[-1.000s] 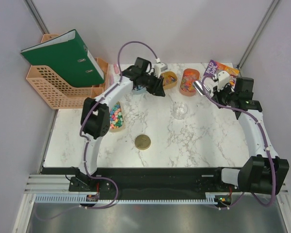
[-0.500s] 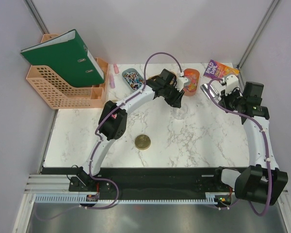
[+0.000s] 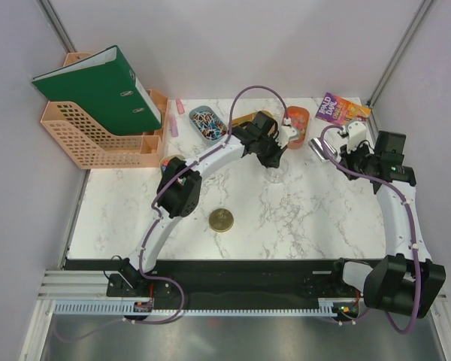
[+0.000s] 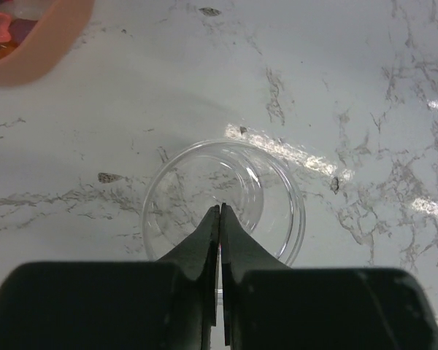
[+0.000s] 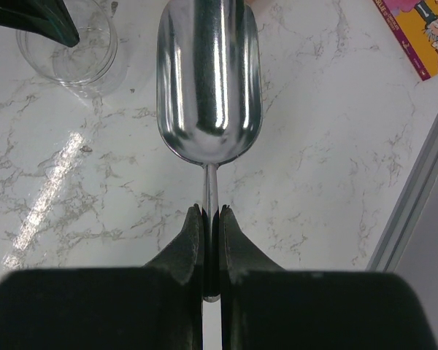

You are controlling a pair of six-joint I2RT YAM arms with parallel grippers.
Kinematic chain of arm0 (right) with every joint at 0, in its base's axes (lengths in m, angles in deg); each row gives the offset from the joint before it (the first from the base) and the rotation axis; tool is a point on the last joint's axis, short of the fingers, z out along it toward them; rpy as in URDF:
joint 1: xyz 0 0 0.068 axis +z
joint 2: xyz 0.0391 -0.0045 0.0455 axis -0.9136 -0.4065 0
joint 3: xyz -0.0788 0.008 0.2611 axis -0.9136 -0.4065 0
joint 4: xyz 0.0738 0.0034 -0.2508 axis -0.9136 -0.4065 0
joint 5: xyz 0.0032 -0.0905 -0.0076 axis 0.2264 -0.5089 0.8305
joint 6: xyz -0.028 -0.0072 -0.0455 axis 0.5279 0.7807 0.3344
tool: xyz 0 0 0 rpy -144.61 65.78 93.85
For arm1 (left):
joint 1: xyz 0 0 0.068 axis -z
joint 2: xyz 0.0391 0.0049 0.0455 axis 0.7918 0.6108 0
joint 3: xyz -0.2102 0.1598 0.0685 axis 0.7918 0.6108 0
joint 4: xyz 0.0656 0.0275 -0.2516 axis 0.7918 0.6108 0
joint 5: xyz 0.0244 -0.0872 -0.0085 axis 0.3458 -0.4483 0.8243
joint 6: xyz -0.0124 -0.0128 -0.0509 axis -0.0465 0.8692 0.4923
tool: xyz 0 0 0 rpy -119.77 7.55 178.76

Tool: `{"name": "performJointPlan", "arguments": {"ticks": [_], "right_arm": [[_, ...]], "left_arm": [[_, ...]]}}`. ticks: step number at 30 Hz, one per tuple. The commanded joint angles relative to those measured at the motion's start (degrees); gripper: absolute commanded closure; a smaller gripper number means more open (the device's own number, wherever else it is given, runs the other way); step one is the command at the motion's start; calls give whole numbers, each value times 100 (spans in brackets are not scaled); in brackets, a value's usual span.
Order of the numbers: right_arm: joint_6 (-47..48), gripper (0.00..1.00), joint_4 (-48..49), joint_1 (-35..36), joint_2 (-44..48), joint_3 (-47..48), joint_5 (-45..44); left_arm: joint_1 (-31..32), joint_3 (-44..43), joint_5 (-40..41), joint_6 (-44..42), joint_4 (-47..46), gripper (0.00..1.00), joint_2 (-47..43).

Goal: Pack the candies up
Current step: Move the packing bottle to the center of the board.

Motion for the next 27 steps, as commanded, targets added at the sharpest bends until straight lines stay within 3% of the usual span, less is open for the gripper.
{"name": "performJointPlan", "arguments": {"ticks": [1,6,12,19,27], "right_arm": [[156,100,-8,-24,-32,78,193],[323,100,-105,-24,-67,43,236],[323,100,-131,-24,-234,52,351],[332,100,-184,-24,-375,78,518],[350,100,-263,-24,-428,-1,641]], "left_arm": [[122,182,-242,-590,223,95,-244],[280,1333,-251,-1240,311,98,-860],[430,2082,-137,-1680,478,98,-1458],[535,2057,-260,-2303,1416,98,-1757],[702,2522,-313,-2577,1814,98,-1959]]}}
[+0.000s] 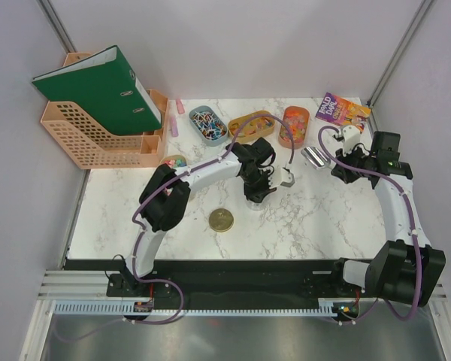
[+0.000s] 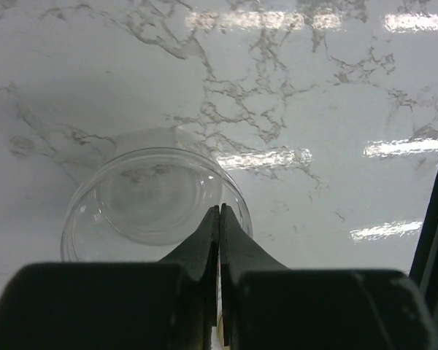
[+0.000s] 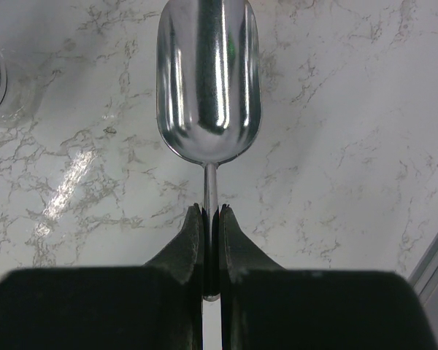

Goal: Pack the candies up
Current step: Move the packing bottle to the center of the board.

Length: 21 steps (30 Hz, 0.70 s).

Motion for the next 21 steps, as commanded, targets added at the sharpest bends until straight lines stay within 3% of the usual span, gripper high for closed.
{"name": "performJointPlan", "arguments": {"ticks": [1,13,16,17,21], "right_arm": [[87,100,23,-19,27,-7,274],[254,100,-232,-19,185,-157,388],[246,100,-223,-19,133,-139,406],[254,100,-223,-19,80,-104,414],[237,100,-223,-19,-60,19,414]], "left_arm": [[145,175,-171,-383,332,98,-318],[655,650,-109,-559,394,98,-792],[655,466,-66,-384,394,84,-985],[664,265,-5,-348,394,74,-1082],[629,-254,460,-339,429,57,-1486]]}}
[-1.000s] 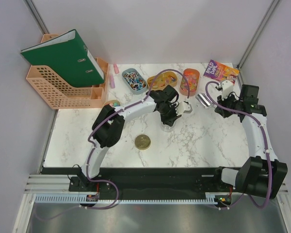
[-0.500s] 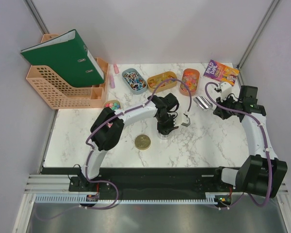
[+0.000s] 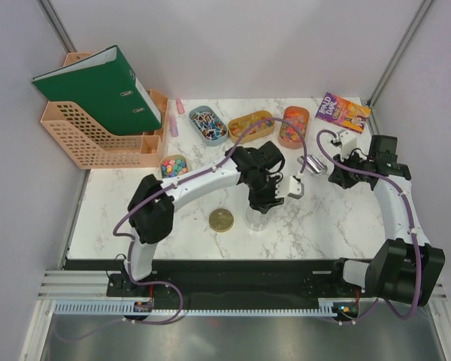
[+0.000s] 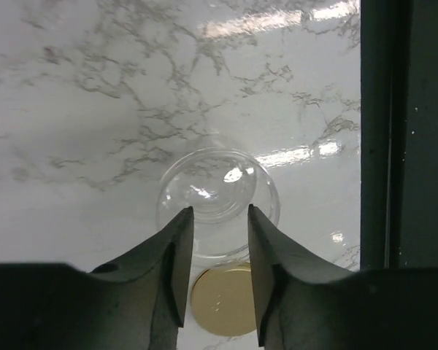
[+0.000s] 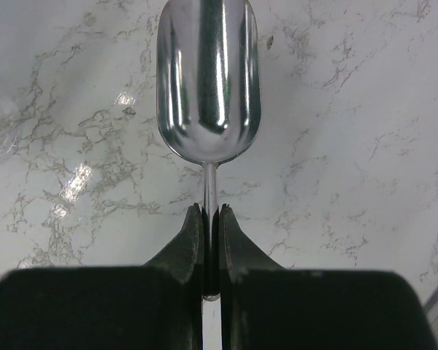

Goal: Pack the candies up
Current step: Move the packing bottle to the center of the board, then move the storage box to the center of the board.

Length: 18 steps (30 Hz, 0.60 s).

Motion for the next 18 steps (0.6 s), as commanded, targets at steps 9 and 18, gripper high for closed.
{"name": "performJointPlan", "arguments": {"ticks": [9,18], "right_arm": [[-140,100,215,-10,-184,354,266],[-79,100,189,16,-271,354,284]], "left_arm": [[-1958,-19,1694,1285,86,44,-896],[-3472,-54,2293,3308,280,48,-228]]}}
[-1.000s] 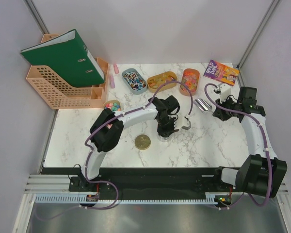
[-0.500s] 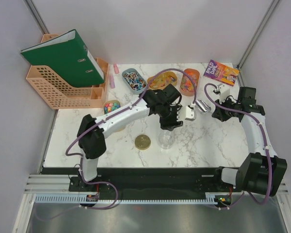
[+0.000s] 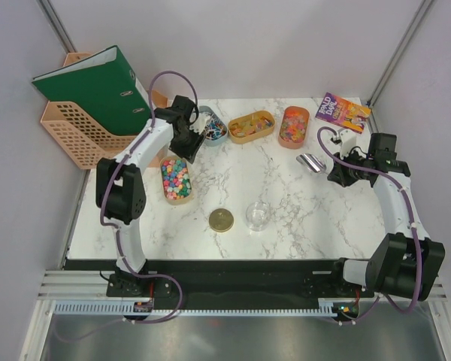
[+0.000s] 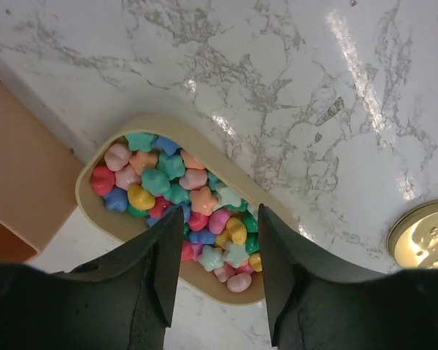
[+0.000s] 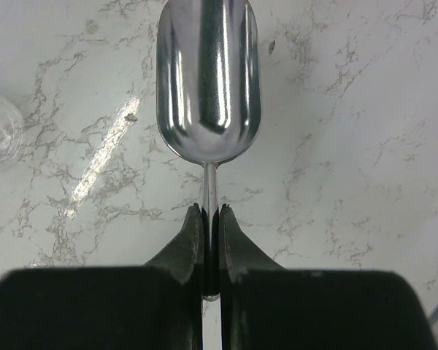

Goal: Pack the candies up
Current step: Move the storage box to the center of the board.

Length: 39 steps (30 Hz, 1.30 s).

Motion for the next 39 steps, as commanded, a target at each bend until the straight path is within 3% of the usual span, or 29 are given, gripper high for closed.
{"name": "performJointPlan", "arguments": {"ticks": [1,16,25,35,39], "right_arm": [[33,100,134,16,-86,297,214],[147,100,-42,16,-51,263,214],[138,100,-7,25,-16,289,143],[129,100,2,25,-51,307,100],[138,100,-7,25,-86,307,56]], "left_arm": [[103,-54,204,1141,184,49,172],[-160,113,485,1159,131,55,577],[-160,43,186,1089,140,63,999],[182,-107,-51,966,166,67,1052],[621,25,-148,668,157,67,1104]]}}
